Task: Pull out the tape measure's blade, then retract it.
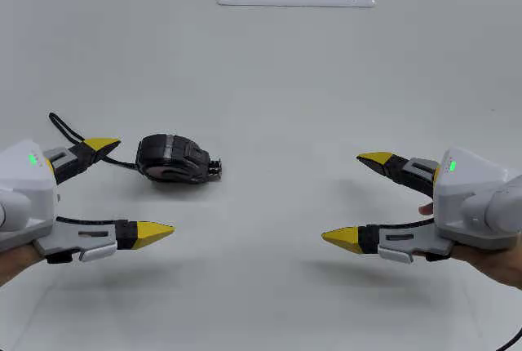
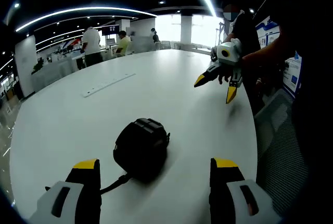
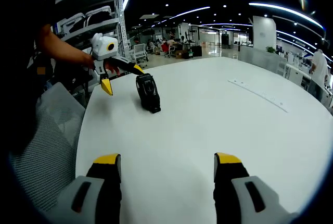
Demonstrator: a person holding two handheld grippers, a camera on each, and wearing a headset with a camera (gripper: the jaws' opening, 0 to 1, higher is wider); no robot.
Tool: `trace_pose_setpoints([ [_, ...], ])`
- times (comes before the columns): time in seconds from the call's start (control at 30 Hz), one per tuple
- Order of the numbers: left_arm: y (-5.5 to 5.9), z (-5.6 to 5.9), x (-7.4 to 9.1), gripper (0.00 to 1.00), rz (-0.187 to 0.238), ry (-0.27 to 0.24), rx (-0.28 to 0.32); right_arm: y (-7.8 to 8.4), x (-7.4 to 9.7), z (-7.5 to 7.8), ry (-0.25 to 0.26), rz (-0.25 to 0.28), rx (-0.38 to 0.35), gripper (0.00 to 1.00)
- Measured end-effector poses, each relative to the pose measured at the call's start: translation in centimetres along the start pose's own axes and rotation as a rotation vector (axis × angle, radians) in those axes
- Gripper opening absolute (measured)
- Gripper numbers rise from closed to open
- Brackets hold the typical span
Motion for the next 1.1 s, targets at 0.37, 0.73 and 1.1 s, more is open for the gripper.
trace_pose_setpoints([
  [0.37,-0.6,-0.5,-0.3,0.68,-0.025,0.024,-0.038,-0.3,-0.5,0.4,-0.028,-0.002,0.021,0.65],
  [0.73,-2.0,-2.8,-2.4,0.50,-0.168,0.131,-0.186,-2.3,-5.3,1.7,-0.163,0.015,0.134,0.56],
  [1.1,-2.8,-4.0,-3.6,0.37,-0.259,0.200,-0.271,-3.5,-8.8,1.8,-0.239,0.009,0.198,0.49],
])
Point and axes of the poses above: the centre of the closed fingertips' face, and the gripper's own axes: x roughly backward along the fingers, z roughly to its right, y roughly out of its underside, the point moved 9 cm from there along x, roughly backward along the fingers, and after that the axes turned 14 degrees about x, right-handed, at the moved point
